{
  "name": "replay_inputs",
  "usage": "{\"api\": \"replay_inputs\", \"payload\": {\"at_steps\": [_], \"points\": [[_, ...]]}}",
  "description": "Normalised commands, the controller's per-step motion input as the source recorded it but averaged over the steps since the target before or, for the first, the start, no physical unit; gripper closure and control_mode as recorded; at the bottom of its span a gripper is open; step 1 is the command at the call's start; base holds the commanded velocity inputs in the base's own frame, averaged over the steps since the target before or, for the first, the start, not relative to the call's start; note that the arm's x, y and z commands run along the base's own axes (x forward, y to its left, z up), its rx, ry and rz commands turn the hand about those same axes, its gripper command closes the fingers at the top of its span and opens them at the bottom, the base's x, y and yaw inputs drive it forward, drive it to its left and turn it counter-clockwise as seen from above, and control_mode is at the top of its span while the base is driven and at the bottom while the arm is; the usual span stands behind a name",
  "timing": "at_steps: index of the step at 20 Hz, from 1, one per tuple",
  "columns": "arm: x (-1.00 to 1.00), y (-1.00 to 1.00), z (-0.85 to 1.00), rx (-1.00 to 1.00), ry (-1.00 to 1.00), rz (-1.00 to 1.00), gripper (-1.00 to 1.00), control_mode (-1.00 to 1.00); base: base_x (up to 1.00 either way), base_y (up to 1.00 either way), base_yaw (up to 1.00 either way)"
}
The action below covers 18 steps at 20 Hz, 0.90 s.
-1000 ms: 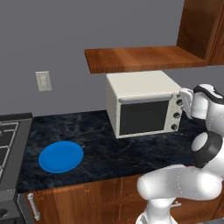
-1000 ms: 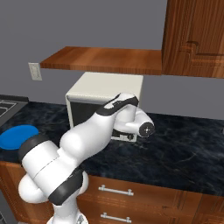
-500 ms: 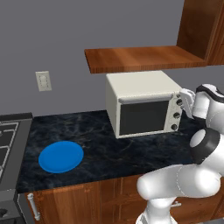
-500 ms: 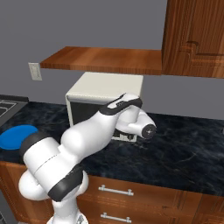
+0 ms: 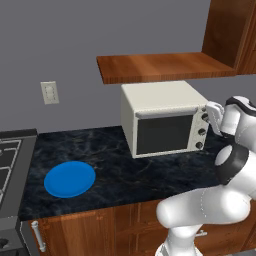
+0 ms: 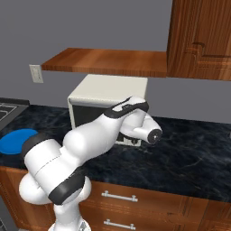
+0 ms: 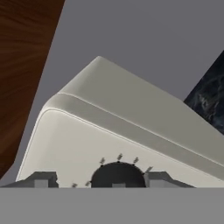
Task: Pull the toaster oven rack outwards. Pick up the baguette from the plate and place it on the toaster oven rack. Close the toaster oven door fully and set the temperature to the lowest setting.
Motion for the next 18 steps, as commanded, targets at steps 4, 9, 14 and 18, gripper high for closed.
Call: {"api": "replay_inputs", "payload": {"at_steps": [4, 9, 14, 18], "points": [[0.09, -0.01, 0.0, 0.07, 0.0, 0.01, 1.0, -1.0, 0.0, 0.0, 0.0], [0.07, -0.04, -0.09, 0.22, -0.04, 0.08, 1.0, -1.0, 0.0, 0.0, 0.0], [0.21, 0.07, -0.05, 0.08, 0.0, 0.02, 1.0, -1.0, 0.0, 0.0, 0.0], [0.09, 0.26, 0.0, -0.01, 0.0, -0.01, 1.0, -1.0, 0.0, 0.0, 0.0]]}}
